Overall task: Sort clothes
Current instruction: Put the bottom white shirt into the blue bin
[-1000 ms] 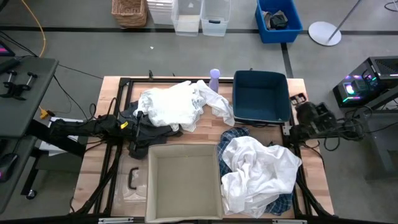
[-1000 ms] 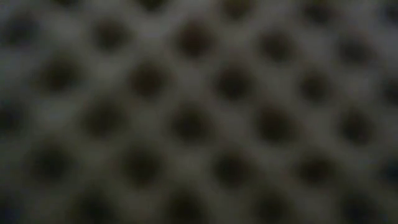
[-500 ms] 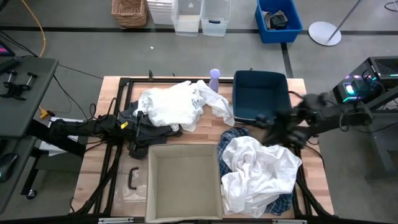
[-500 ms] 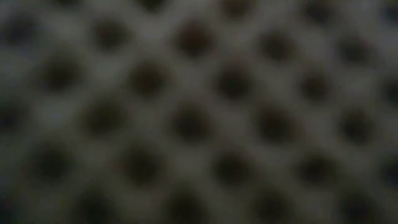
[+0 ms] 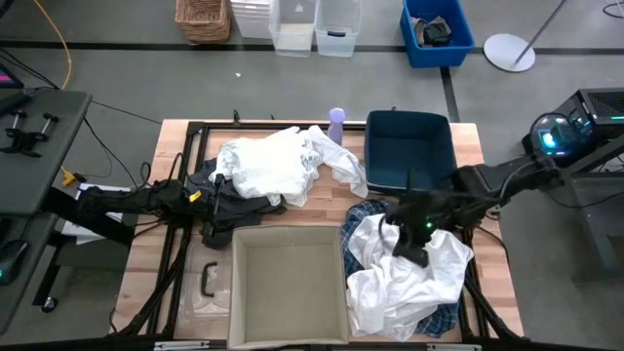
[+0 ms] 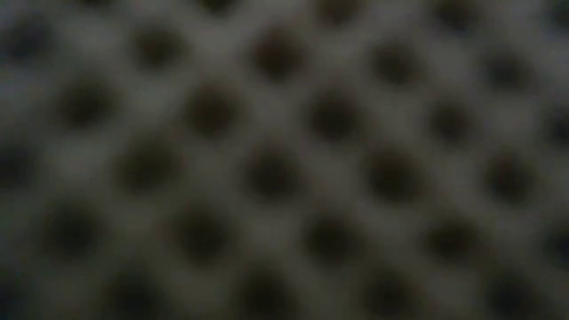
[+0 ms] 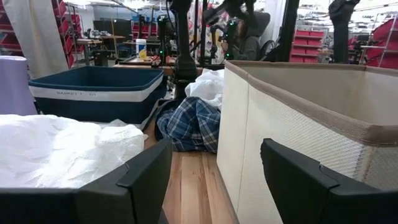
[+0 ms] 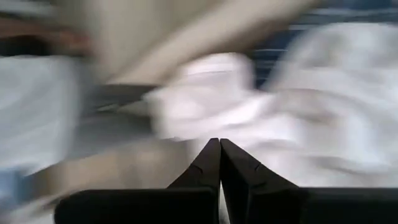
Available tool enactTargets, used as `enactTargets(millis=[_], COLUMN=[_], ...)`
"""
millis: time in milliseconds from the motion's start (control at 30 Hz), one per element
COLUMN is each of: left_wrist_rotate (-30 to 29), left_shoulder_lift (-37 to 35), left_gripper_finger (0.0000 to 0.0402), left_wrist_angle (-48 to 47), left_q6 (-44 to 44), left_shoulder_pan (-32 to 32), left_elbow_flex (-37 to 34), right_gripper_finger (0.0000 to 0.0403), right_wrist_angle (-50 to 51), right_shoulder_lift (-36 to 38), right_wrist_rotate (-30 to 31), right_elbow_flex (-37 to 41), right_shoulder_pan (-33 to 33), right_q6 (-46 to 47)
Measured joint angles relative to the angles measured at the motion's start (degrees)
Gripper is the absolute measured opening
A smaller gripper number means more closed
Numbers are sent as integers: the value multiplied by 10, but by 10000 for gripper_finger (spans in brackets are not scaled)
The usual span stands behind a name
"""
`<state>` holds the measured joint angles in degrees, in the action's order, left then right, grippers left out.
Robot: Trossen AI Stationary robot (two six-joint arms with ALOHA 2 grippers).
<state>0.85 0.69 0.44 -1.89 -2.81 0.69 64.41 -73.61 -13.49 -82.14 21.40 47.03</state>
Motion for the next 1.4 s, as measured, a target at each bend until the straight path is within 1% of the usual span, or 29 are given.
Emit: enactTargets(millis=[33, 67, 133, 167, 267, 333, 400, 467, 567, 633, 733, 833, 900, 1000, 1167, 1267, 1333, 1367, 1400], left_wrist_rotate=[0, 0, 0, 0, 0, 0, 0, 0, 0, 0, 0, 0, 0, 0, 0, 0, 0, 0, 0], left_shoulder_lift=[0, 0, 0, 0, 0, 0, 0, 0, 0, 0, 0, 0, 0, 0, 0, 0, 0, 0, 0], left_gripper_finger=[235, 235, 235, 235, 235, 235, 235, 235, 235, 235, 235, 235, 235, 235, 235, 235, 235, 235, 235], left_wrist_angle=[0, 0, 0, 0, 0, 0, 0, 0, 0, 0, 0, 0, 0, 0, 0, 0, 0, 0, 0], left_q6=[0, 0, 0, 0, 0, 0, 0, 0, 0, 0, 0, 0, 0, 0, 0, 0, 0, 0, 0], left_shoulder_pan=[0, 0, 0, 0, 0, 0, 0, 0, 0, 0, 0, 0, 0, 0, 0, 0, 0, 0, 0], left_elbow_flex=[0, 0, 0, 0, 0, 0, 0, 0, 0, 0, 0, 0, 0, 0, 0, 0, 0, 0, 0], right_gripper_finger=[0, 0, 0, 0, 3, 16, 41, 77, 143, 187, 239, 267, 275, 277, 277, 277, 267, 253, 227], right_wrist_angle=[27, 39, 31, 31, 41, 39, 40, 37, 23, 14, 22, 46, 62, 76, 76, 77, 78, 78, 78], right_shoulder_lift=[-13, -25, -44, -52, -74, -84, -90, -94, -100, -105, -122, -151, -174, -202, -245, -272, -293, -303, -311], right_wrist_rotate=[36, 58, 92, 97, 56, 43, 22, 1, 0, 5, 36, 102, 142, 185, 233, 241, 241, 240, 236], right_elbow_flex=[-11, -18, -23, -23, -23, -23, -23, -23, -23, -23, -23, -23, -23, -23, -23, -23, -23, -22, -22], right_shoulder_pan=[11, 20, 34, 36, 23, 21, 23, 29, 52, 77, 118, 147, 154, 154, 152, 148, 144, 142, 139], right_q6=[16, 35, 57, 60, 99, 106, 110, 110, 108, 77, 1, -97, -141, -181, -239, -251, -249, -247, -242])
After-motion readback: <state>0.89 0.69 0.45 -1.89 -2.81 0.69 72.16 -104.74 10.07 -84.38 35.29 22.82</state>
